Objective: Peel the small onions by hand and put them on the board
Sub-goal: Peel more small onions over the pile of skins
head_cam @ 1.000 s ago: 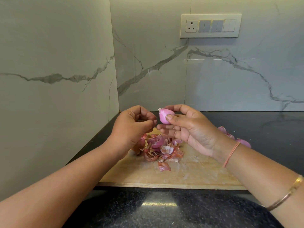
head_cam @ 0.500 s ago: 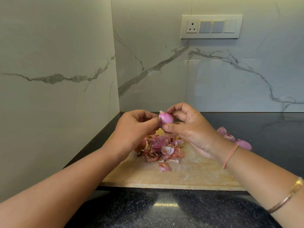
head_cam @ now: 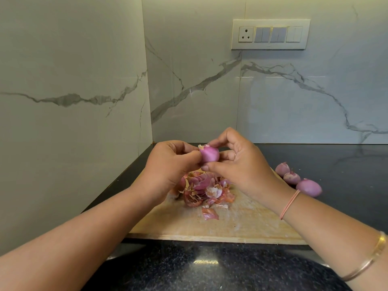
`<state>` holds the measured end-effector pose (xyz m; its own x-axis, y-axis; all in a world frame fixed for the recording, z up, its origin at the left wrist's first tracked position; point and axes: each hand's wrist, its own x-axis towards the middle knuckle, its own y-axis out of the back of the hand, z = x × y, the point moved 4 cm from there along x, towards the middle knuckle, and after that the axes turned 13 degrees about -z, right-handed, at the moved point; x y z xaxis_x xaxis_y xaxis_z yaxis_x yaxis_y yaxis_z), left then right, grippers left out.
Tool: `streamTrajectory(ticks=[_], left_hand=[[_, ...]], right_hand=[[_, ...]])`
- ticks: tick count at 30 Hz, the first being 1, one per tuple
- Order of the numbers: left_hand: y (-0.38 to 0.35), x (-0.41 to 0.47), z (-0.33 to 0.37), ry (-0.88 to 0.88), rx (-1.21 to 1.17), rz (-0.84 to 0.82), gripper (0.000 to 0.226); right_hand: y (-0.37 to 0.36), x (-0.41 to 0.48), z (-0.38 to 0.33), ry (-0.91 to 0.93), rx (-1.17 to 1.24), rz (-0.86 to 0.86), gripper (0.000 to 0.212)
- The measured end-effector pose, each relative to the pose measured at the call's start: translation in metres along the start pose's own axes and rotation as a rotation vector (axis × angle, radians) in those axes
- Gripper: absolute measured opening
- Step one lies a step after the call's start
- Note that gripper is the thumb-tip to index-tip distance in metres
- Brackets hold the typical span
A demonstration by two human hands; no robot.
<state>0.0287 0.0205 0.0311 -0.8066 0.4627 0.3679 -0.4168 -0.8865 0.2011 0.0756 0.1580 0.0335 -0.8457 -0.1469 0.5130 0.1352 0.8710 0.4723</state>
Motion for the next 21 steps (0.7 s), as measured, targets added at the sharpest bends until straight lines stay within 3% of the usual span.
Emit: streamTrajectory(ticks=[9,14,21], left_hand=[[-0.001,-0.004,0.012,-0.086,0.339,0.09,0.015],[0.0,-0.003,0.014,-0.134,0.448,0.074,0.013],[0.008,0.002,0.006,-0.113,0.275,-0.002,0.014]], right_hand=[[-0.004,0.0,0.0,0.012,-0.099,0.014,0.04],[0.0,0.0,-0.001,-0.033,0.039,-0.041,0.039],[0.006,0.001,0.002,-0.088,0.246,-0.065,0.035]])
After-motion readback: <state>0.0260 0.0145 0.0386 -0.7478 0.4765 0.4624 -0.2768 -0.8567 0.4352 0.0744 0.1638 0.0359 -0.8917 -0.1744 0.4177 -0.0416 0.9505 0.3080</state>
